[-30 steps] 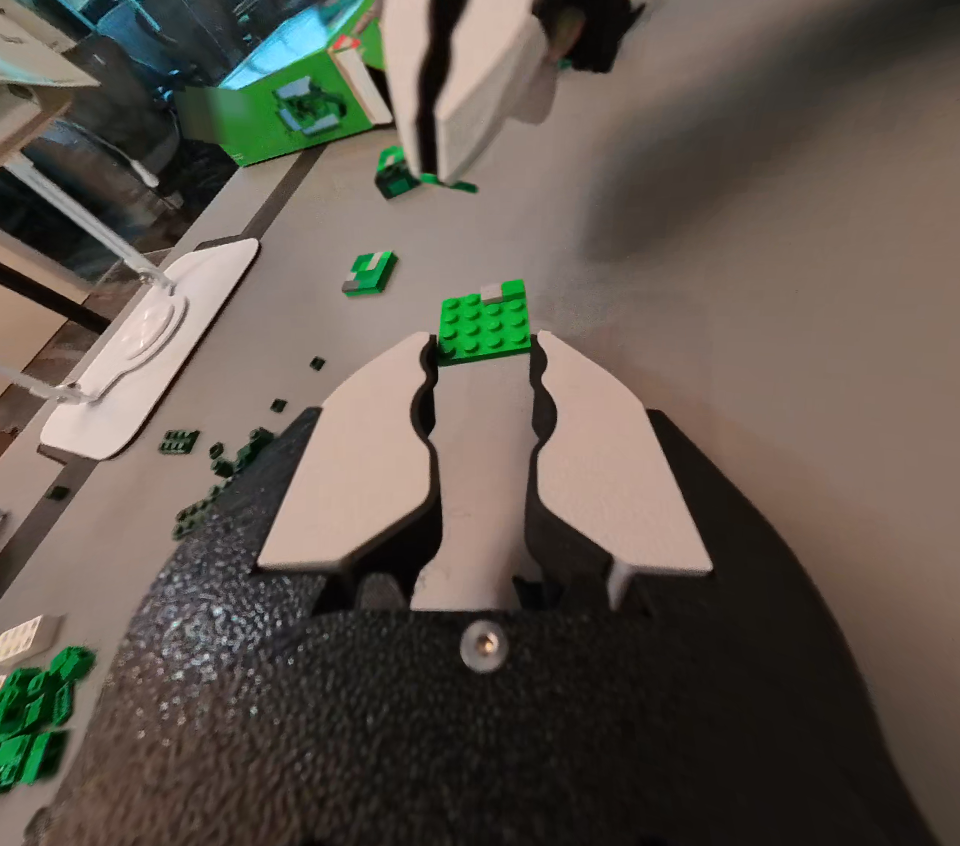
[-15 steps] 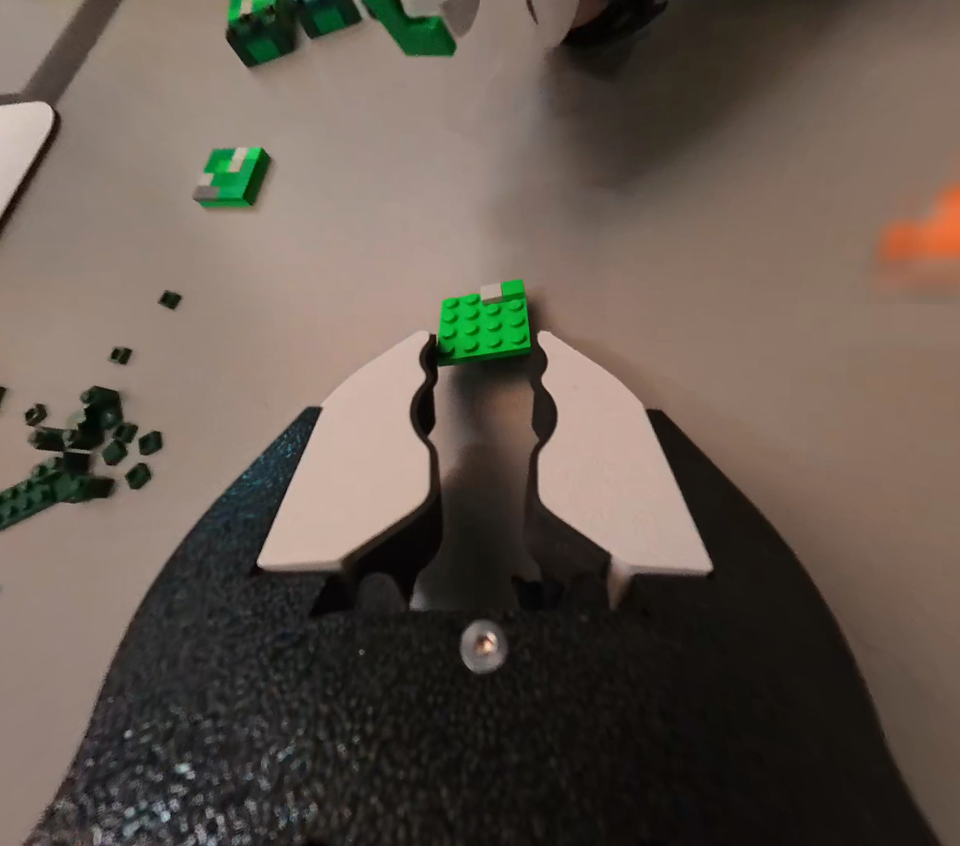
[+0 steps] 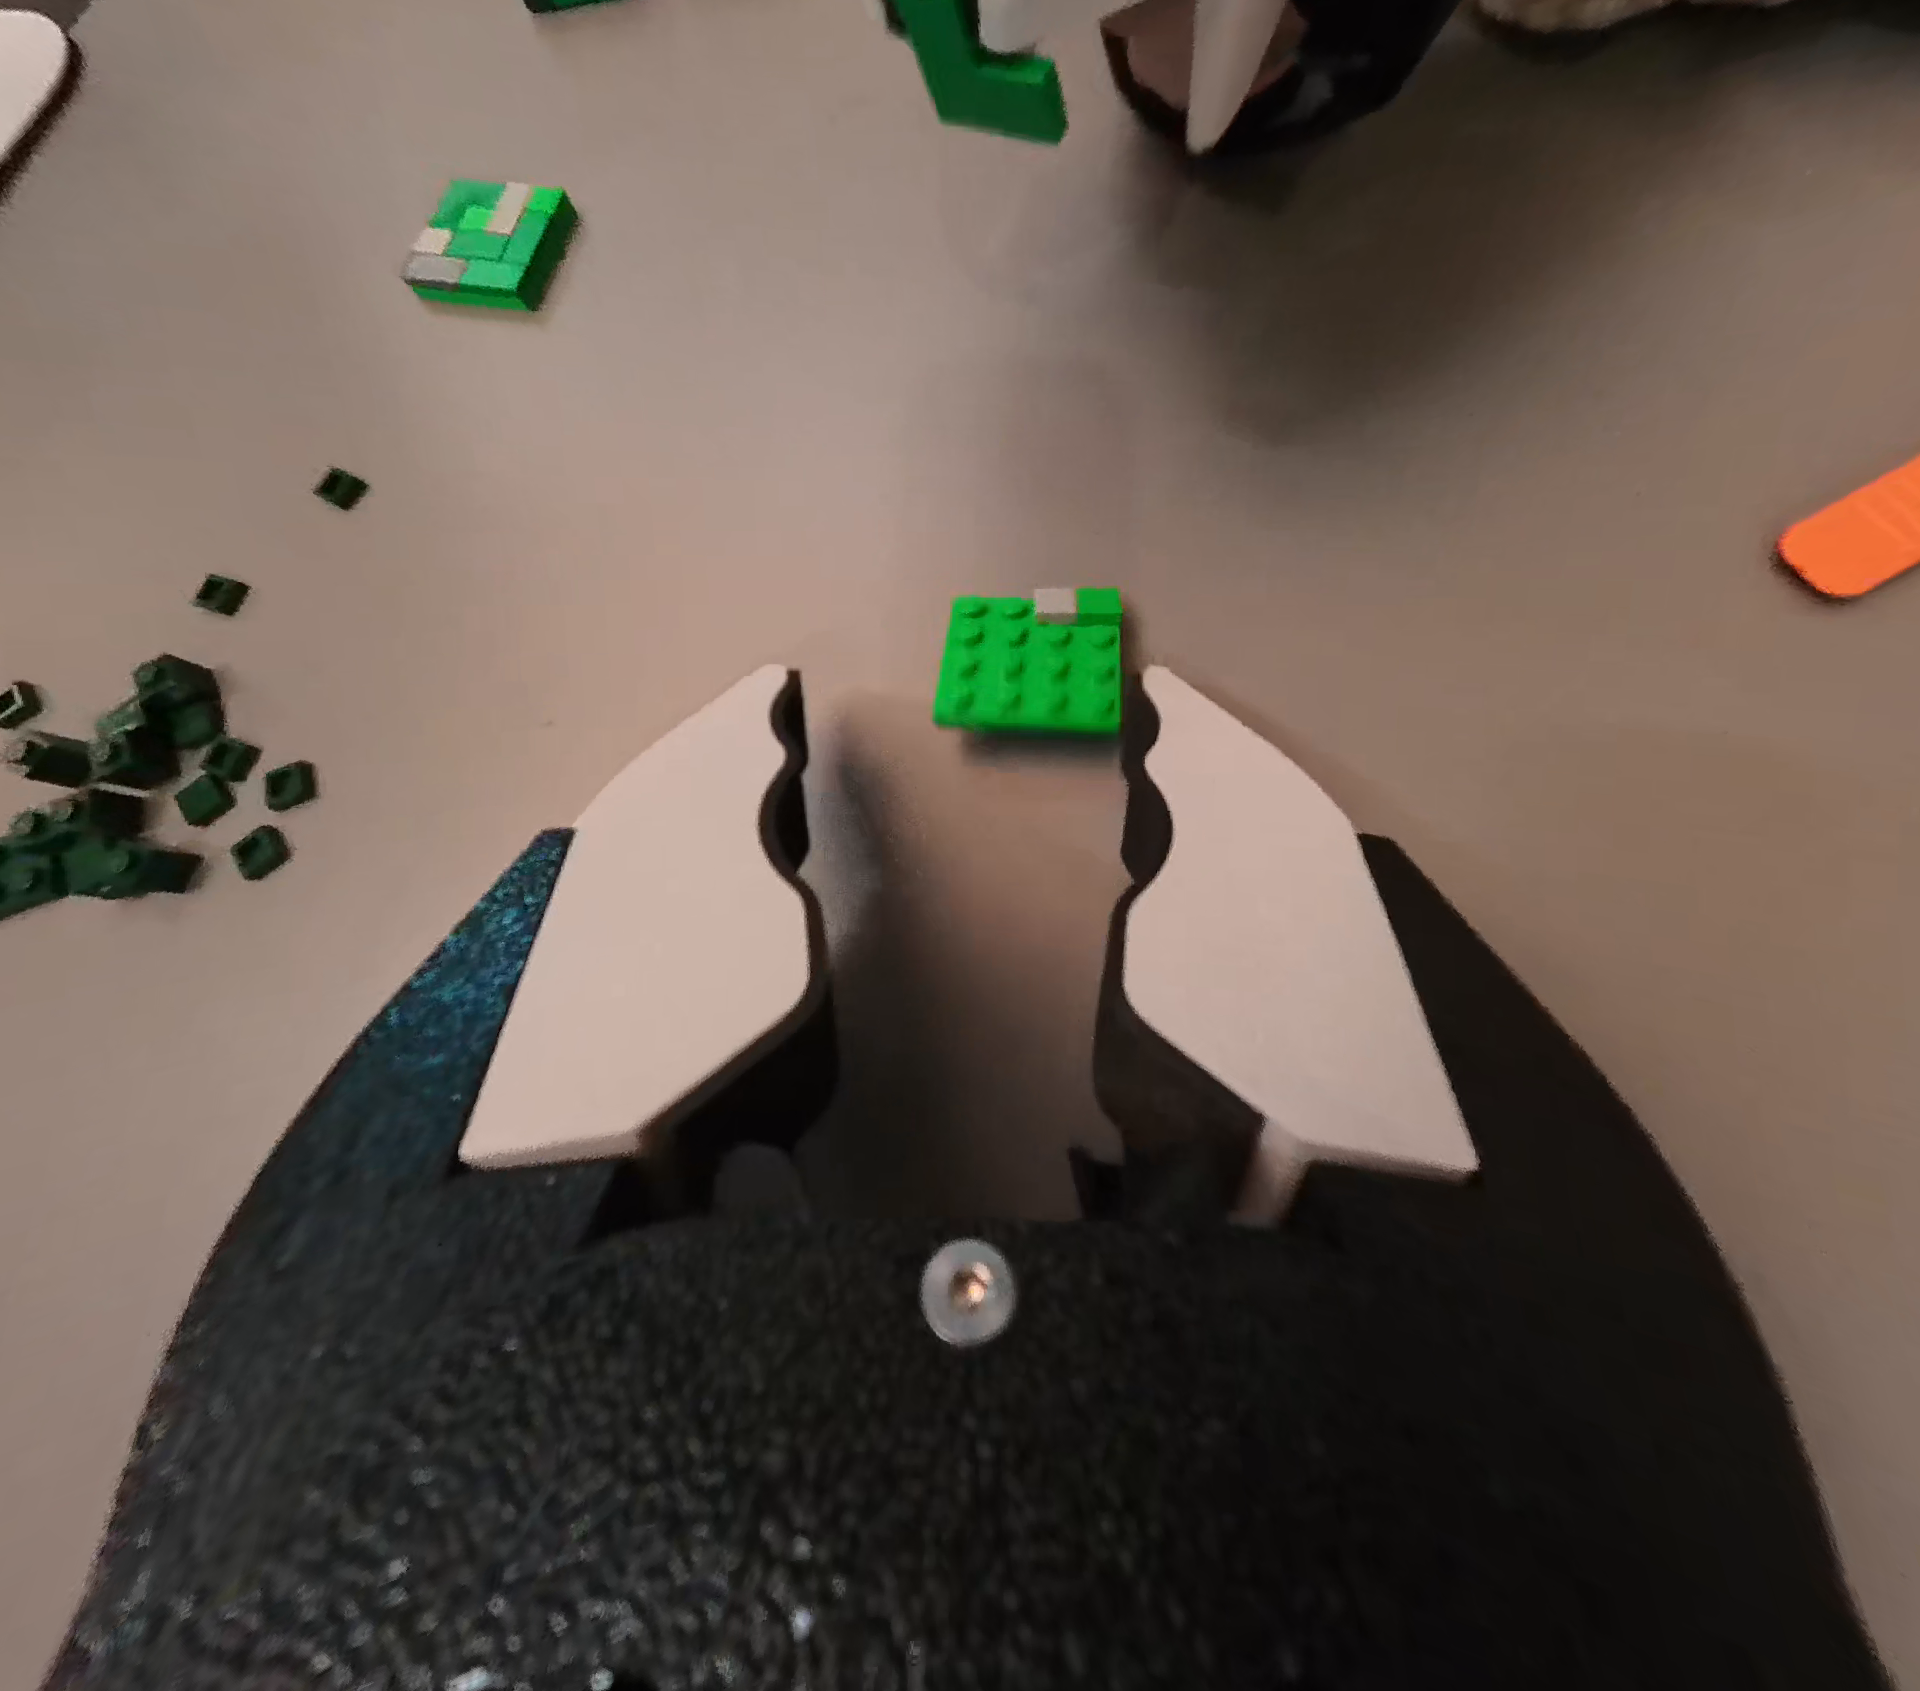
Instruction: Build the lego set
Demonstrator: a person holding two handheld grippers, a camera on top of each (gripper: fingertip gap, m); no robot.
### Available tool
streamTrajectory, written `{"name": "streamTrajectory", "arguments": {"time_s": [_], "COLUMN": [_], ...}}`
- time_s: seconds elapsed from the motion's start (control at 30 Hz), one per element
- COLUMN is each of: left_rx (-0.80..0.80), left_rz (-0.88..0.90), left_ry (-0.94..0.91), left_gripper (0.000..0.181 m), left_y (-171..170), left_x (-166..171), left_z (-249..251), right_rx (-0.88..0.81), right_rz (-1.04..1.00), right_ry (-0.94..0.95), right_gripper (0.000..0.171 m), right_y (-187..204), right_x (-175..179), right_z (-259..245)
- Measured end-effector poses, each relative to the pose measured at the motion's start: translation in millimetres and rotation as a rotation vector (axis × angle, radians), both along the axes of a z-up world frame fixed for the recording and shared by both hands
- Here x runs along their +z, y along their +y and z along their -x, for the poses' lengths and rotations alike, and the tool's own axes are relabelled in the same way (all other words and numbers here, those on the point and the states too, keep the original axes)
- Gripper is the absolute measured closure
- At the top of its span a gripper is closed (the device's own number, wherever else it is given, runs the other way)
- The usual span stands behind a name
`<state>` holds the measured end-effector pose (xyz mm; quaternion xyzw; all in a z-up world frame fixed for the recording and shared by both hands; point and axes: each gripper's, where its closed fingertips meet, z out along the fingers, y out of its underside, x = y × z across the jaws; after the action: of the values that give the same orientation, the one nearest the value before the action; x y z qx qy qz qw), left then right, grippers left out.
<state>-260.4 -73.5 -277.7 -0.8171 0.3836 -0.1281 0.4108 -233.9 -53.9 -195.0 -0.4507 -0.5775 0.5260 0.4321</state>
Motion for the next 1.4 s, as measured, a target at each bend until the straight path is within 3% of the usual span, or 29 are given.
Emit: {"name": "streamTrajectory", "arguments": {"time_s": [0.2,0.5,0.87,1.2,1.27,1.4], "left_rx": [0.033,-0.073,-0.177,-0.170,-0.151,-0.095], "left_rz": [-0.009,0.232,0.344,0.253,0.166,-0.073], "left_ry": [-0.032,-0.830,-1.101,-0.998,-0.861,-0.391], "left_gripper": [0.129,0.151,0.167,0.173,0.173,0.173], "left_y": [2,-11,-21,-19,-17,-9], "left_x": [8,70,94,91,85,61], "left_z": [2,-32,-35,-33,-28,-17], "right_rx": [0.000,0.049,0.063,0.068,0.092,0.166], "right_rz": [-0.093,-0.287,-0.338,-0.350,-0.301,-0.089], "right_ry": [0.010,0.150,0.189,0.179,0.143,-0.076], "right_gripper": [0.164,0.164,0.164,0.163,0.154,0.161], "right_y": [-6,-28,-35,-36,-32,-26], "right_x": [-3,13,17,16,14,-2], "right_z": [8,8,7,4,0,-4]}}
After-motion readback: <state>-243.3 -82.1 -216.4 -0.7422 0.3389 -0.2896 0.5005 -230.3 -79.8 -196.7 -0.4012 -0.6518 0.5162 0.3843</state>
